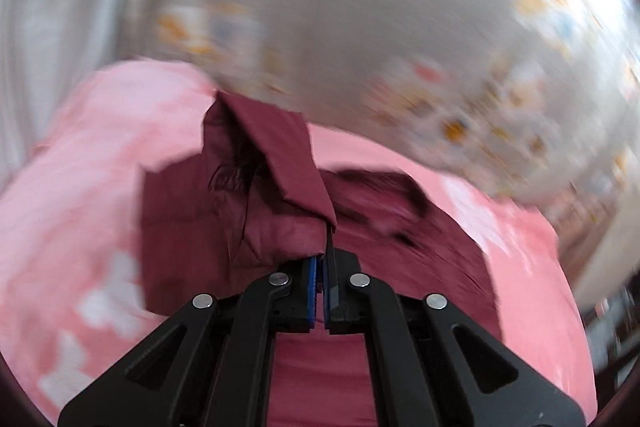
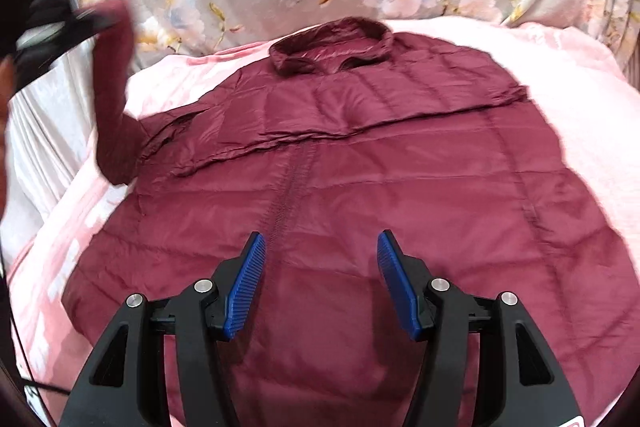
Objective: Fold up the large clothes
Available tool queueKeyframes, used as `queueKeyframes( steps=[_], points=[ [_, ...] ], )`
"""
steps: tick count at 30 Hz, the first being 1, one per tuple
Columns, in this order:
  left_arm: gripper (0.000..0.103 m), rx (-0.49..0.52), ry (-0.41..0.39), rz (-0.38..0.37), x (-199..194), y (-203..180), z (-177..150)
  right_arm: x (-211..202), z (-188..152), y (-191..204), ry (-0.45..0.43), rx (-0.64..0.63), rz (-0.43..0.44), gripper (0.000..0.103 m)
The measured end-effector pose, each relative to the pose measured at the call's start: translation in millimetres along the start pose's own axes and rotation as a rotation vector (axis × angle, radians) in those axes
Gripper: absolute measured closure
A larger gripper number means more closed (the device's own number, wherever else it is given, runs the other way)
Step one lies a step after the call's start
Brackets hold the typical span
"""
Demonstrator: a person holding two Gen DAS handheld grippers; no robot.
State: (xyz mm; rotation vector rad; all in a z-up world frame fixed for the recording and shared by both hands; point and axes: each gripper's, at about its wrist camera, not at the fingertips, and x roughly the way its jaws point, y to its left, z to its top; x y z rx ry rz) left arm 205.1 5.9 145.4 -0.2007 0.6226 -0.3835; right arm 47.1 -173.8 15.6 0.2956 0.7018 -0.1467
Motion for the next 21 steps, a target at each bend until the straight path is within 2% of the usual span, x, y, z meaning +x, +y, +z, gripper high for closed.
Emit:
queueKeyframes(
  steps=[3,5,8,9,10,11,13,14,16,17,19,21],
  points=[
    [0.098,0.054,0.131,-0.103,37,-52,-34,-11,-5,-15,-0.007,-0.033,-0.058,0.045],
    [0.092,0.055,0.202,-0.148,53,-68,-56,-14,-8,-27,-0.002,-0.046,-0.085,0.044],
    [0.068,0.014,0.223,-0.200,47,-61,-73,-17,-7,-43,0.007,-0.056,-0.103,0.042],
    [0.049,-0.014,0.205,-0.206,37,-50,-74,-17,-4,-45,0.007,-0.058,-0.105,0.042],
    [0.034,-0.051,0.173,-0.221,24,-34,-75,-18,0,-48,0.004,-0.056,-0.102,0.042],
    [0.030,-0.079,0.141,-0.231,15,-21,-77,-17,4,-49,0.002,-0.050,-0.091,0.041],
    [0.028,-0.118,0.094,-0.180,0,5,-78,-14,14,-51,-0.003,-0.027,-0.053,0.040],
    [0.028,-0.136,0.086,-0.117,-5,24,-80,-9,21,-49,-0.001,-0.012,-0.024,0.040],
    [0.029,-0.169,0.109,0.028,-5,62,-89,2,32,-42,0.012,0.004,0.011,0.040],
    [0.031,-0.187,0.120,0.059,-4,75,-92,9,38,-38,0.022,0.016,0.022,0.040],
    [0.041,-0.239,0.170,0.118,5,103,-99,27,46,-33,0.051,0.050,0.039,0.040],
    [0.043,-0.279,0.205,0.154,10,126,-109,39,49,-29,0.074,0.075,0.035,0.040]
  ],
)
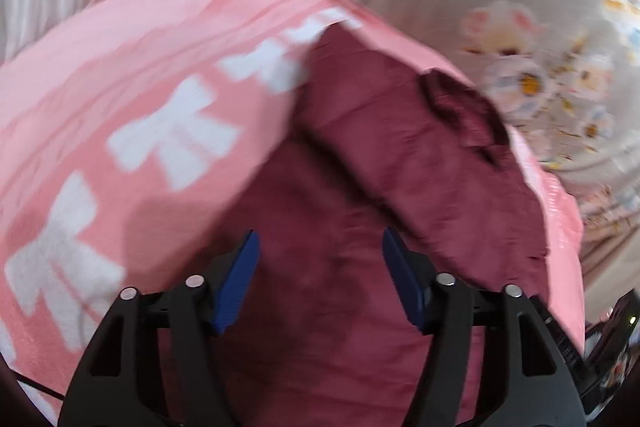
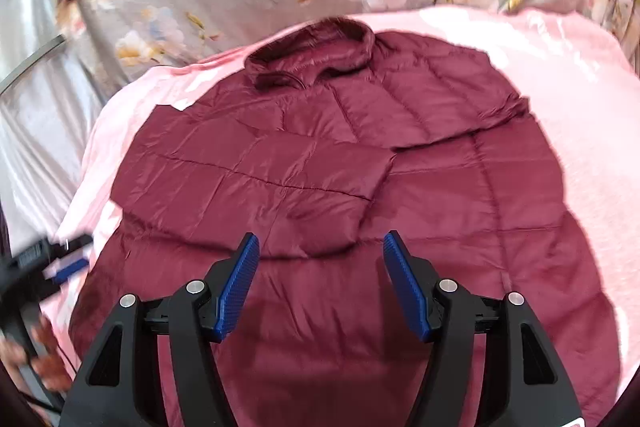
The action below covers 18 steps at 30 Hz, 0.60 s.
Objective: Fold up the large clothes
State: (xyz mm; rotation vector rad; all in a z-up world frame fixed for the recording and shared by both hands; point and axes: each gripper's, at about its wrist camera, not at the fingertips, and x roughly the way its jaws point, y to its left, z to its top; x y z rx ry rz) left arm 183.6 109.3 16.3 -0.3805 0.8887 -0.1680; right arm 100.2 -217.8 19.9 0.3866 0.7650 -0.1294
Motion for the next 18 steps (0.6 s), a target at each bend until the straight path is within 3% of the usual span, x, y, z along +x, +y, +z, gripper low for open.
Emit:
queueKeyframes(
  steps=[5,6,7,9,14,18],
  points=[
    [0.043,-0.022,0.029,0.008,9,16,-3,28,4,1,0.046,0.037,-0.020,0.041],
    [0.043,-0.026,0.036,0.003,12,16,-3,32,6,0,0.055,0.049,-0.007,0.053],
    [0.044,-0.029,0.040,-0.002,10,21,-3,36,10,2,0.062,0.047,0.000,0.076],
    [0.044,-0.039,0.044,-0.019,10,22,1,37,20,6,0.055,0.017,-0.008,0.098],
    [0.043,-0.098,0.061,-0.133,16,11,27,-4,77,20,-0.156,-0.095,-0.074,0.100],
    [0.043,-0.111,0.053,-0.169,21,-7,52,-31,122,16,-0.301,-0.169,-0.204,0.100]
  ],
)
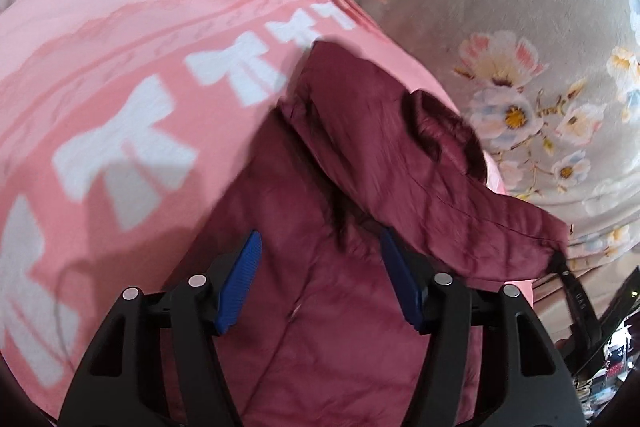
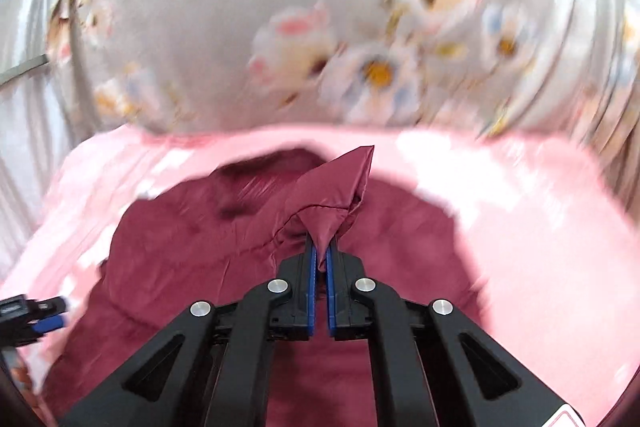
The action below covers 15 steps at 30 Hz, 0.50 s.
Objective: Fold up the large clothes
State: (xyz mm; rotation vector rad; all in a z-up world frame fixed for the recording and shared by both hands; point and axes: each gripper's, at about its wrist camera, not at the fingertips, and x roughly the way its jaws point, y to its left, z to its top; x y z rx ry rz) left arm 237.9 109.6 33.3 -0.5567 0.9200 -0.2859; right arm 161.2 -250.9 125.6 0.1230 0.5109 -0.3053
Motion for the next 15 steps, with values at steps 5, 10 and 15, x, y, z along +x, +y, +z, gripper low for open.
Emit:
queueKeyframes(
  steps=[5,10,15],
  points=[
    [0.043,-0.032,0.036,-0.009,21,-16,23,30,7,-35,0.052,0.022,-0.043,0.100],
    [0.044,-0.133,0.078,0.025,58,-10,49,57,-12,-46,0.107,0.025,-0.040,0.100],
    [0.072,-0.189,0.110,0.091,94,4,62,69,-23,-53,0.135,0.050,-0.034,0.100]
  ],
)
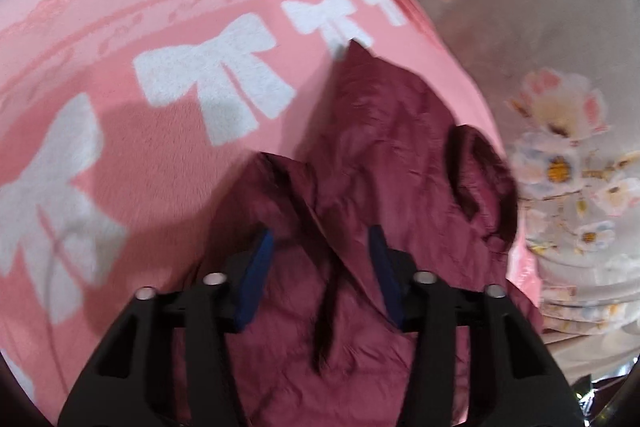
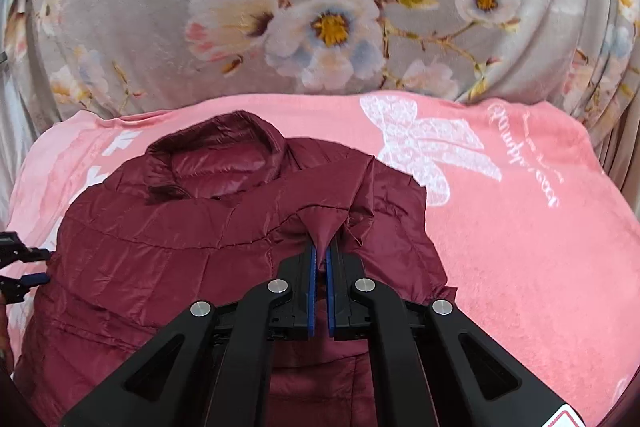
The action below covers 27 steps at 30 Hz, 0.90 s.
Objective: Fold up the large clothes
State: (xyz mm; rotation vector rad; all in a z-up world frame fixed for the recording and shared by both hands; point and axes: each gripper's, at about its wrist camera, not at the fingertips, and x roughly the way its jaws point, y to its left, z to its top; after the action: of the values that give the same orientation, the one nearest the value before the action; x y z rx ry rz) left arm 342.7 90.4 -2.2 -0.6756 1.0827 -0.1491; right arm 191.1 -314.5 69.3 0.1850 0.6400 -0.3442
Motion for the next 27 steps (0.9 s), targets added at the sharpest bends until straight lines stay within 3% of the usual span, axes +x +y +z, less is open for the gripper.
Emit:
queueKeyframes(
  steps=[1,3,5,10,18,24,27],
  points=[
    [0.083,0.008,0.003,0.019,7,1,1,3,-1,-1,0.007,0.001,0.000,0.100],
    [0.095,0.016,-0.015,0.048,11,2,1,8,-6,-4,0.023,0.005,0.005,0.100],
    [0.102,0.046,-0.058,0.082,10,1,1,13,-11,-7,0.040,0.013,0.021,0.100],
    [0.103,0.129,-0.147,0.161,0,-2,-6,25,-28,-2,0.093,0.000,0.040,0.100],
    [0.103,0.205,-0.174,0.235,10,-2,-16,55,-47,-2,0.228,0.011,0.035,0.100],
    [0.103,0.347,-0.229,0.361,19,-20,-31,60,-49,11,0.250,-0.072,-0.027,0.097],
    [0.101,0.413,-0.232,0.405,15,-26,-39,48,-49,4,0.246,-0.055,-0.032,0.093]
  ],
)
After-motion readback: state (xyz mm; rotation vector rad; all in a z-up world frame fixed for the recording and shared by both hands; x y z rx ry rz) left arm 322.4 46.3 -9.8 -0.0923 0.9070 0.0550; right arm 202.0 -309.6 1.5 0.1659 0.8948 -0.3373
